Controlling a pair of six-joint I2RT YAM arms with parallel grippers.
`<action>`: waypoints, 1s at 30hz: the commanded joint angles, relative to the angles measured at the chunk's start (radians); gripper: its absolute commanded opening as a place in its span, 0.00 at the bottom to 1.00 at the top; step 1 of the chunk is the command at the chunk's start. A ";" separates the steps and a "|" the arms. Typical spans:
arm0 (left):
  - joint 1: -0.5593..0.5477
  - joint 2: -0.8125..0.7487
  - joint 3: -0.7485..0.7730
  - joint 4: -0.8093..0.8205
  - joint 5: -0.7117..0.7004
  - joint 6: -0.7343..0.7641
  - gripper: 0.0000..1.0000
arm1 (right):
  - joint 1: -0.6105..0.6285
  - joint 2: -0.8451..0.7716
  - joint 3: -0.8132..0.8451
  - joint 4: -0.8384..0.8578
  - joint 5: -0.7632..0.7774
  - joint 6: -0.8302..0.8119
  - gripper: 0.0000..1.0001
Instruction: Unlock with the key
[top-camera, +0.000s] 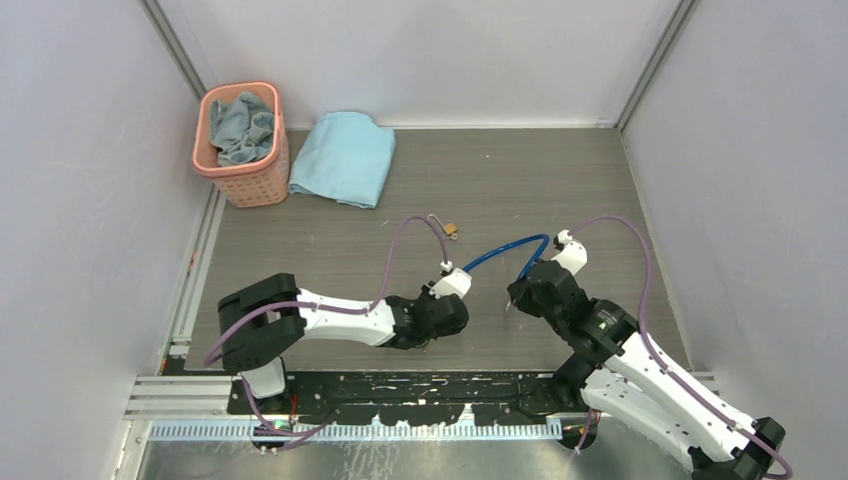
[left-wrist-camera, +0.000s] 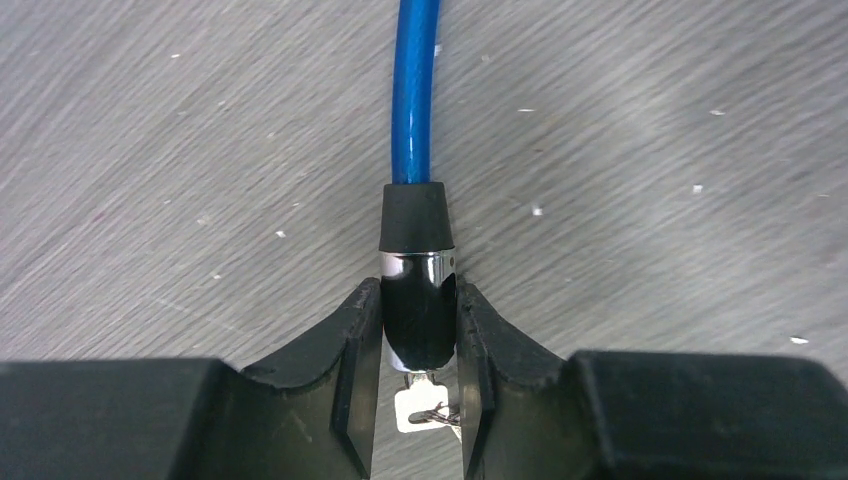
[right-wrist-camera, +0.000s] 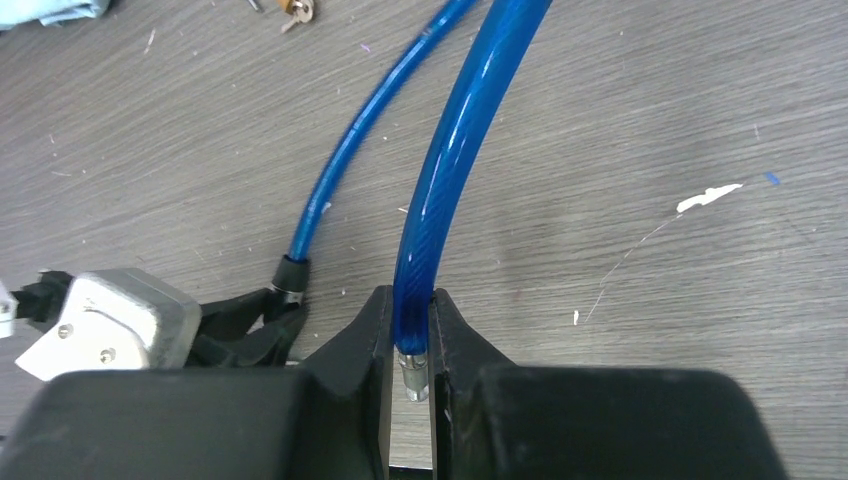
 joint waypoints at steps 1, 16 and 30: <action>0.014 -0.027 -0.017 -0.089 -0.122 -0.018 0.15 | -0.003 -0.001 -0.045 0.091 0.004 0.039 0.01; 0.030 -0.064 -0.068 -0.079 -0.082 -0.062 0.30 | -0.003 0.007 -0.120 0.003 0.211 0.194 0.26; 0.031 -0.093 -0.017 -0.114 -0.035 -0.063 0.53 | -0.003 -0.085 -0.057 -0.143 0.346 0.255 0.71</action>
